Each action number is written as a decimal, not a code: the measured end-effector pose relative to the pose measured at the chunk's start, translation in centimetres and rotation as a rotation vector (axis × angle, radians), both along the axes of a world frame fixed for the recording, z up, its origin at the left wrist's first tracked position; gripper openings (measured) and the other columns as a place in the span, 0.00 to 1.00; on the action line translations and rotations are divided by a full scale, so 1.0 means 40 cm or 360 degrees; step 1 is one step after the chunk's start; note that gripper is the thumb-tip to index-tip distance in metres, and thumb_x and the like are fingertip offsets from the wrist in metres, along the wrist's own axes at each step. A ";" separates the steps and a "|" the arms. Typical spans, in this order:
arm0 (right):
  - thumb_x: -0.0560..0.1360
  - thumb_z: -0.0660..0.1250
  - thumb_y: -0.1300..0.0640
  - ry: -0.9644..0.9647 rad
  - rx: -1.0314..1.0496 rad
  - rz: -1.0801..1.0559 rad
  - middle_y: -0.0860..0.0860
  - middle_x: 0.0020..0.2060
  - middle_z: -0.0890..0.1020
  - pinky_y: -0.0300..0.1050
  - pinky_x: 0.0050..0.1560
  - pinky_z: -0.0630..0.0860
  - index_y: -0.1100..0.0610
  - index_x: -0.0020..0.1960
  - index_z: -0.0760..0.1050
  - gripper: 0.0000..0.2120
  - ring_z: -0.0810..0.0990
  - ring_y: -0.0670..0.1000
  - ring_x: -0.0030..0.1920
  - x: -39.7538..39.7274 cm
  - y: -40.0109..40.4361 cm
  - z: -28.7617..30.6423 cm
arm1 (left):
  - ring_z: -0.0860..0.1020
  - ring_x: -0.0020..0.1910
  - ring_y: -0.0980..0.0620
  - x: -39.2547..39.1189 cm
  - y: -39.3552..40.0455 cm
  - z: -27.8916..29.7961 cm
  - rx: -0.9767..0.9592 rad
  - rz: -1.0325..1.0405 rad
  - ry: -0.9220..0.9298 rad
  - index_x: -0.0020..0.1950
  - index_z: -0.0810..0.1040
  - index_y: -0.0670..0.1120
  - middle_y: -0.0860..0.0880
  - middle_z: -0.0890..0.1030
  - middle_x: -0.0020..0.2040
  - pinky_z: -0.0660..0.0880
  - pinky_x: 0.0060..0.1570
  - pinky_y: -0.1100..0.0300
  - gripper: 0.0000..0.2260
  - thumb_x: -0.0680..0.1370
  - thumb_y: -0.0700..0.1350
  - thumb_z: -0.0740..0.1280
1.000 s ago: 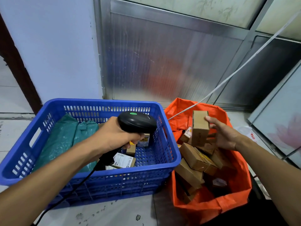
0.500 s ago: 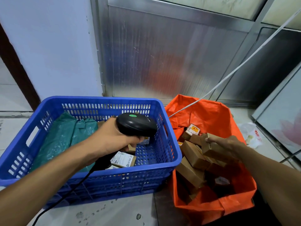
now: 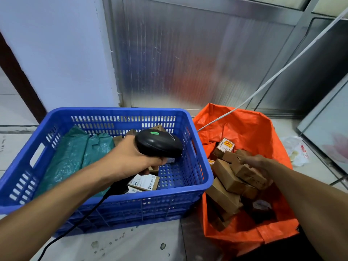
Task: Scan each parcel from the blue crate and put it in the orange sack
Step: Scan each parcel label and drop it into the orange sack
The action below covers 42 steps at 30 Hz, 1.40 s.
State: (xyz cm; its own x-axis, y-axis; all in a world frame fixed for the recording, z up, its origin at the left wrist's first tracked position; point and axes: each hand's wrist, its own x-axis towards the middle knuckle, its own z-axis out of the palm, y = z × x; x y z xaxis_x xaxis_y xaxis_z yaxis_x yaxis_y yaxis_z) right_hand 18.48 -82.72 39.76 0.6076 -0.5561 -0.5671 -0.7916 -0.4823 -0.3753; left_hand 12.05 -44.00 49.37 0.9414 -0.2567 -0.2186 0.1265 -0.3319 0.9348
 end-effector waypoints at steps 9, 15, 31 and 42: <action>0.77 0.69 0.57 -0.0346 0.0008 0.0147 0.61 0.52 0.75 0.49 0.42 0.71 0.63 0.53 0.72 0.11 0.74 0.59 0.50 0.032 0.047 0.006 | 0.76 0.25 0.55 0.012 0.036 -0.004 0.0081 0.0167 0.0015 0.47 0.85 0.44 0.45 0.83 0.32 0.75 0.27 0.65 0.06 0.72 0.35 0.76; 0.71 0.68 0.61 -0.0676 -0.0073 0.0338 0.54 0.29 0.75 0.54 0.38 0.76 0.60 0.31 0.75 0.11 0.73 0.54 0.33 0.084 0.154 0.002 | 0.75 0.26 0.56 0.027 0.054 -0.006 0.0089 0.0266 0.0018 0.46 0.85 0.41 0.45 0.82 0.33 0.74 0.26 0.66 0.04 0.73 0.34 0.74; 0.77 0.65 0.62 -0.0425 0.0203 0.1156 0.55 0.34 0.80 0.45 0.36 0.76 0.59 0.36 0.78 0.11 0.77 0.51 0.34 0.090 0.606 -0.113 | 0.76 0.27 0.51 0.099 0.146 -0.011 0.0323 0.0488 -0.0053 0.43 0.86 0.40 0.45 0.83 0.30 0.74 0.33 0.58 0.03 0.70 0.37 0.75; 0.80 0.62 0.58 0.0011 0.0356 0.0954 0.61 0.58 0.77 0.53 0.51 0.82 0.63 0.59 0.69 0.11 0.80 0.62 0.58 0.055 0.898 -0.250 | 0.77 0.27 0.51 0.116 0.168 -0.020 0.0237 0.0510 -0.0058 0.44 0.86 0.42 0.47 0.82 0.30 0.76 0.36 0.59 0.06 0.69 0.42 0.76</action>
State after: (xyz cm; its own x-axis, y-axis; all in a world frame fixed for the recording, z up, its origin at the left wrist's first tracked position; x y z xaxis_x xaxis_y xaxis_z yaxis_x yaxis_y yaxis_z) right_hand 20.66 -46.80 29.76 0.7722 0.0114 -0.6353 -0.4116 -0.7528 -0.5137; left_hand 16.71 -37.26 48.57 0.9768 0.0851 -0.1965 0.2140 -0.4140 0.8848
